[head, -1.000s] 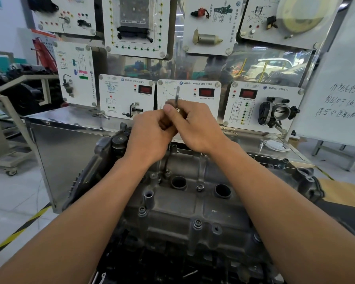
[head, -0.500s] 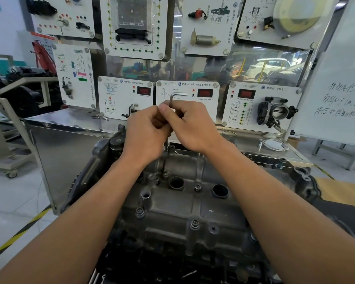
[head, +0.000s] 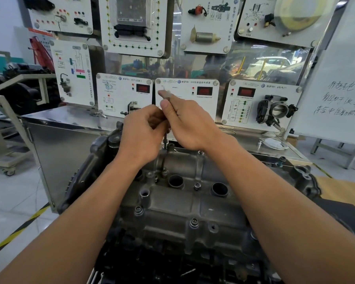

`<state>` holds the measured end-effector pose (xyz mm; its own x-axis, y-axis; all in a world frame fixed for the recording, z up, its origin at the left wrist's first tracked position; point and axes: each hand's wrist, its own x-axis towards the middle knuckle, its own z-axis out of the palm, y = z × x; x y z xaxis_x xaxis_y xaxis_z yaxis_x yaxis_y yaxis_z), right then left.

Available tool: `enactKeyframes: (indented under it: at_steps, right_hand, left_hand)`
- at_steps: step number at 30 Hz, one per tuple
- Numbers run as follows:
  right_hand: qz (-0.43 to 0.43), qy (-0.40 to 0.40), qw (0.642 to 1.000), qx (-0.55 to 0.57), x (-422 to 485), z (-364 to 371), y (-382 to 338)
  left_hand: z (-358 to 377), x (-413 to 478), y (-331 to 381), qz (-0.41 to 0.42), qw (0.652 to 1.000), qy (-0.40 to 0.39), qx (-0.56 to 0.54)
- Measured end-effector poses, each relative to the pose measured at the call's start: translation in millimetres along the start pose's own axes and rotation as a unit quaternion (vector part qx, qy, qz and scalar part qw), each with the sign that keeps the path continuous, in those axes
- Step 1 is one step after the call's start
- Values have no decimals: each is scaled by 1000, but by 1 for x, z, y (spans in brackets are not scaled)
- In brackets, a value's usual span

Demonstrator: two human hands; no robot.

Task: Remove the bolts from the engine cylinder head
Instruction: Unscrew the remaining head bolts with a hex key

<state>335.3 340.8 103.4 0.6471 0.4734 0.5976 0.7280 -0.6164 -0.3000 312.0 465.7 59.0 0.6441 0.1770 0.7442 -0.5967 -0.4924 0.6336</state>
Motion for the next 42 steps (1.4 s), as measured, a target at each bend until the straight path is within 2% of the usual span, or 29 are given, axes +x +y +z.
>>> enactKeyframes:
  at_steps: [2,4,7,11,15,18,21,23,25,28,31,32,34,37,39,42]
  right_hand:
    - [-12,24,999,33,-2,0,0]
    - [-20,59,997,51,-2,1,0]
    - [-13,78,994,81,0,4,2]
    - [0,30,997,71,2,5,2]
    - [-3,12,998,68,1,3,3]
    - [-4,73,991,108,3,3,5]
    - [2,119,981,153,4,3,7]
    - [6,122,978,170,3,3,9]
    - [5,119,976,184,3,3,10]
    - [-1,103,977,187,3,7,8]
    - [-1,106,976,189,3,9,8]
    - [1,109,975,195,2,8,8]
    - [2,112,972,206,1,7,9]
    - [12,105,973,207,0,8,8]
    - [17,103,972,212,1,8,8]
    - [10,107,970,219,0,9,6]
  left_hand:
    - [2,2,0,-3,998,33,44]
    - [3,3,0,-10,997,34,66]
    - [1,2,-3,-30,998,-8,60]
    - [-2,-2,-2,5,996,-82,33]
    - [-4,0,4,23,996,-36,73]
    - [-1,5,10,11,996,-14,92]
    - [5,11,8,-26,987,-7,157]
    - [4,11,5,-57,991,-51,110]
    - [1,9,5,-48,993,-79,68]
    - [1,4,8,-27,998,-23,61]
    - [8,7,9,-35,988,25,150]
    - [8,8,7,-48,985,25,165]
    - [5,7,3,-73,993,-9,98]
    - [-2,2,1,-48,997,-62,11]
    - [0,0,3,-43,998,-31,15]
    - [7,3,4,-68,994,43,78]
